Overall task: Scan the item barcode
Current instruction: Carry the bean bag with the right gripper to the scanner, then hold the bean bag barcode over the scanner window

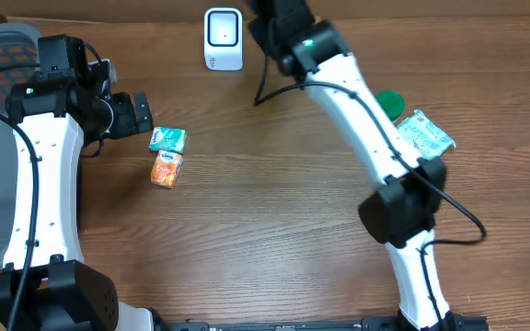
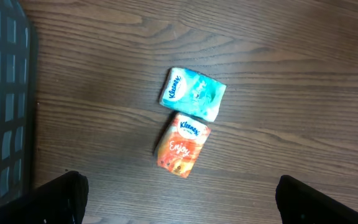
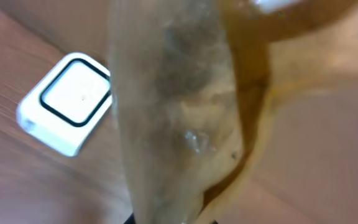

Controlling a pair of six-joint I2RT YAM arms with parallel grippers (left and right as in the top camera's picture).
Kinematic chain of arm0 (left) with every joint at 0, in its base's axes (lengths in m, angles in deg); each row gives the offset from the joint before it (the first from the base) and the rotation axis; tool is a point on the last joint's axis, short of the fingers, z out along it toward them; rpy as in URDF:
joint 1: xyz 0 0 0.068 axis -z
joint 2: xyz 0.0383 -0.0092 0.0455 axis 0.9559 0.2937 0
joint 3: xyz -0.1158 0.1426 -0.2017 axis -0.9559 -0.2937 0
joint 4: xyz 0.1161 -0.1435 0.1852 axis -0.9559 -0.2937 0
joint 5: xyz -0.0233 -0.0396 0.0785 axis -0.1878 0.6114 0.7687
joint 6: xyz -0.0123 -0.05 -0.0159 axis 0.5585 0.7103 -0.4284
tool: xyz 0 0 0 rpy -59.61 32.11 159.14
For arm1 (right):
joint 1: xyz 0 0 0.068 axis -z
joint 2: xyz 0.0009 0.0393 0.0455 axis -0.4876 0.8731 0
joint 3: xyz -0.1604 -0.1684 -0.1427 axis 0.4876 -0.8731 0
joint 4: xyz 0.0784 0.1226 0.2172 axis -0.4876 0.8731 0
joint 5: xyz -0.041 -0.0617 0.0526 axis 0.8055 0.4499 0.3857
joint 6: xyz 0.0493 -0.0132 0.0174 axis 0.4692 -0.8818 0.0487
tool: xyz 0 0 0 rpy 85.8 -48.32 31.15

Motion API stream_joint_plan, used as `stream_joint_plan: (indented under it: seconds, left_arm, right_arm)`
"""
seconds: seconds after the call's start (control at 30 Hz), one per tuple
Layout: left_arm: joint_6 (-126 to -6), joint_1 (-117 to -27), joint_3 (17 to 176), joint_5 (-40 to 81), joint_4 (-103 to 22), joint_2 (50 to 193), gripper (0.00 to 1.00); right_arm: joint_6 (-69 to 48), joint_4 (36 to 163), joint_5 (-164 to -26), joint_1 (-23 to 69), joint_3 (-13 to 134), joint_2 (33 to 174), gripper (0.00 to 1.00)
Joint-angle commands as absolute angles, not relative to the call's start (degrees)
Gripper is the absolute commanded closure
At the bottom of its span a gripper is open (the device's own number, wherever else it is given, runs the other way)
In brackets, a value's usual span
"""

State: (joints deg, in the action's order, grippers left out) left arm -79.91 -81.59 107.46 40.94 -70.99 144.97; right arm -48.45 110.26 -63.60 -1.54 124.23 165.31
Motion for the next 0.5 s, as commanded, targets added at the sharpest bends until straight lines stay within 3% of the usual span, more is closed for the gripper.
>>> stream_joint_plan:
  seconds: [0.0,0.3,0.47]
  left_arm:
    - [-80.5,-81.8,107.2,41.1,-70.7,145.4,0.0]
    - [-80.6,-81.8,107.2,41.1,-70.7,145.4,0.01]
    - [-80.5,-81.8,107.2,41.1,-70.7,145.4,0.0]
  right_arm:
    - [-62.0,105.1,-55.7,-3.6,124.9,168.8,0.96]
    - [-81.4,84.4,-45.8,-4.8,124.4,179.7,0.96]
    - [-82.7,83.2,-43.5,-4.9,124.2,181.7,0.96]
